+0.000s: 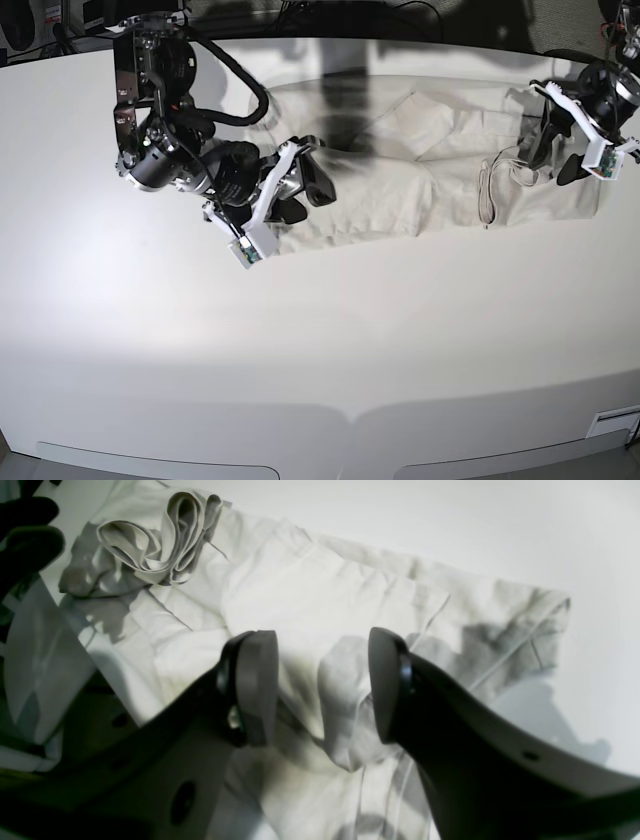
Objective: Fold the T-shirt properly
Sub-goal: 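Grasp the shirt's opposite side with the left gripper and fold it inward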
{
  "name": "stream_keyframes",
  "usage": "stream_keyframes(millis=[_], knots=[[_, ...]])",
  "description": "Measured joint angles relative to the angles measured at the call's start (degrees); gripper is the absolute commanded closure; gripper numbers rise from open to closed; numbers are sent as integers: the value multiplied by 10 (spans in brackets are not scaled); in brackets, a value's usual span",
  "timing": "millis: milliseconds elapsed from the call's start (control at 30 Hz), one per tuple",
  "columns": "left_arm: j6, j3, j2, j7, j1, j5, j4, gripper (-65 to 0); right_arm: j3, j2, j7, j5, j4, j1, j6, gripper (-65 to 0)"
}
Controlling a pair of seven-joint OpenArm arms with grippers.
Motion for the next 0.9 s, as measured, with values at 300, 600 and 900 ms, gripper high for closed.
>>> stream_keyframes(millis=[300,600,900], knots=[[34,28,-1,-27,-18,96,-17,-279,0,0,-3,1,0,0,0,-295],[35,28,-1,-26,-63,145,-99,-279,0,0,-13,24,0,0,0,-295],[-9,28,-1,-24,-63,144,-99,-215,0,0,-13,25,0,3,0,-295]])
